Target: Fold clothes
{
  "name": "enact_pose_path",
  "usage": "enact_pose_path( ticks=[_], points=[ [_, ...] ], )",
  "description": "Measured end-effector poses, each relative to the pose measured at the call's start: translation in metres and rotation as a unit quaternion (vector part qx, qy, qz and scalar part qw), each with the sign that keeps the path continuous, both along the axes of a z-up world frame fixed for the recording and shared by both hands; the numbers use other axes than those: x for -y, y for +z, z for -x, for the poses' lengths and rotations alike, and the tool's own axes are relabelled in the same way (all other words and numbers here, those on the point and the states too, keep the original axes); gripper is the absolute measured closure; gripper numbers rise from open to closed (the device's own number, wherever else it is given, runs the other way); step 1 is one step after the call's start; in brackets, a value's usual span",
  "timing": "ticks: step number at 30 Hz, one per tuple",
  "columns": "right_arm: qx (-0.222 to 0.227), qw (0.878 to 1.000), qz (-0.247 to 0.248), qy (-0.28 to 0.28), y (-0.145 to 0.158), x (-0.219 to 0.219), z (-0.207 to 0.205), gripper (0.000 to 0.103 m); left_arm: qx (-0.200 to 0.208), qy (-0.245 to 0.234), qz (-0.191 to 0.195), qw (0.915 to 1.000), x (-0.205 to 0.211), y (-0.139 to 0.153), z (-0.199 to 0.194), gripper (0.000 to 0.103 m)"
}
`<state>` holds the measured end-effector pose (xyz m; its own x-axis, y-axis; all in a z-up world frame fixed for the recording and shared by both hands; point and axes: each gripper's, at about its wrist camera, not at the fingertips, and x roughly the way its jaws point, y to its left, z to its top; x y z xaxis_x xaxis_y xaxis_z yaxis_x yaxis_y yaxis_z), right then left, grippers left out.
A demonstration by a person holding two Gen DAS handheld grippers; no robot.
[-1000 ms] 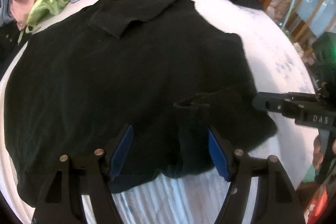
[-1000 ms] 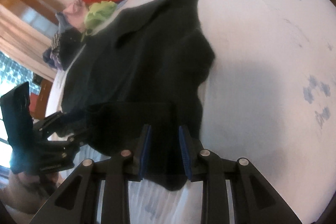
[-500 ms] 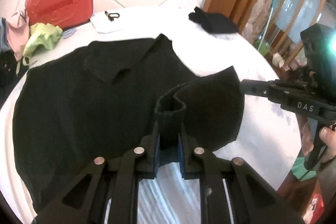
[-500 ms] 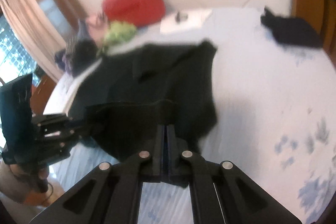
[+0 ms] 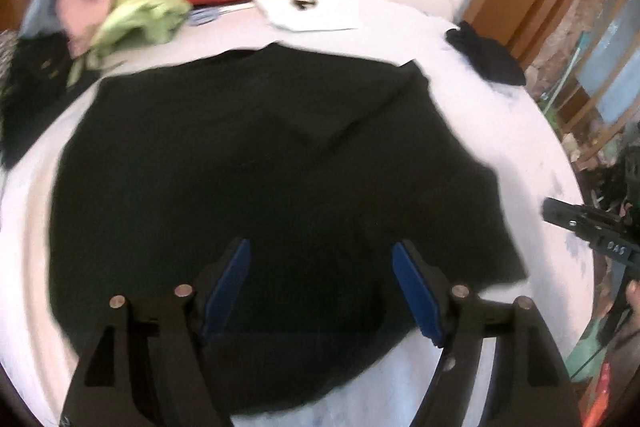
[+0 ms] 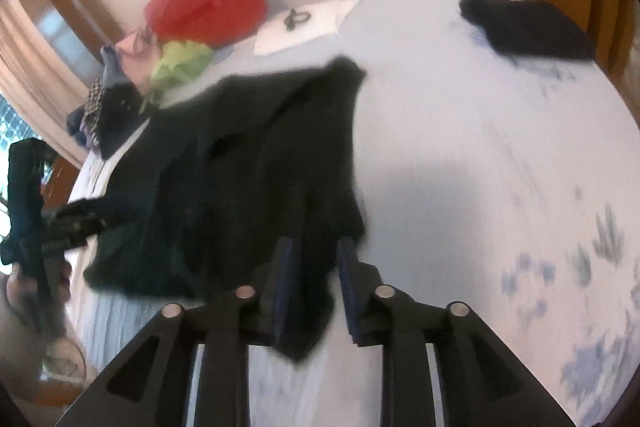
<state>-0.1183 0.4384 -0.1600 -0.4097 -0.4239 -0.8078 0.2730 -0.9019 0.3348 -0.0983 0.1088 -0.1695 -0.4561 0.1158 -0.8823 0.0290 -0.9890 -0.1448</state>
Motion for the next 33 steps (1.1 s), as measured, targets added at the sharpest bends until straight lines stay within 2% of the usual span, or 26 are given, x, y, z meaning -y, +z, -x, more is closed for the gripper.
enact_pose_path(
  ticks=[5,10,16,19,22,24,25,28,29,31,33],
  points=[
    [0.025,1.0,0.001,0.019,-0.021,-0.013,-0.038,0.066,0.019,0.064,0.03,0.9973,0.047,-0.013,-0.055,0.029],
    [0.029,0.999,0.014,0.033,-0.034,-0.001,-0.049,0.065,0.041,0.146,0.028,0.988,0.095,-0.032,-0.09,0.029],
    [0.022,0.997,0.001,0.07,-0.046,0.033,-0.034,0.064,0.046,0.157,0.041,0.9857,0.107,-0.049,-0.091,0.029],
    [0.07,0.995,-0.038,0.066,-0.058,0.036,-0.026,0.092,0.055,0.162,0.053,0.9838,0.11,-0.056,-0.096,0.027],
    [0.11,0.993,-0.033,0.023,-0.056,0.008,-0.026,0.092,0.06,0.163,0.05,0.9836,0.115,-0.056,-0.098,0.025],
    [0.125,0.991,-0.035,0.037,-0.054,0.003,-0.033,0.092,0.067,0.161,0.054,0.9832,0.118,-0.057,-0.098,0.022],
    [0.135,0.988,-0.054,0.05,-0.054,0.005,-0.036,0.092,0.07,0.161,0.059,0.9828,0.119,-0.055,-0.098,0.022],
    [0.139,0.983,-0.106,0.056,-0.049,0.007,-0.043,0.088,0.048,0.17,0.063,0.9823,0.128,-0.038,-0.106,0.022],
    [0.129,0.985,-0.107,0.051,-0.042,0.005,-0.044,0.087,0.038,0.176,0.059,0.982,0.132,-0.031,-0.109,0.022],
    [0.098,0.991,-0.083,0.037,-0.025,0.002,-0.043,0.081,0.027,0.185,0.062,0.9804,0.14,-0.023,-0.113,0.022],
    [0.07,0.995,-0.056,0.038,-0.014,0.007,-0.038,0.08,0.022,0.196,0.066,0.9782,0.146,-0.021,-0.114,0.022]
  ],
)
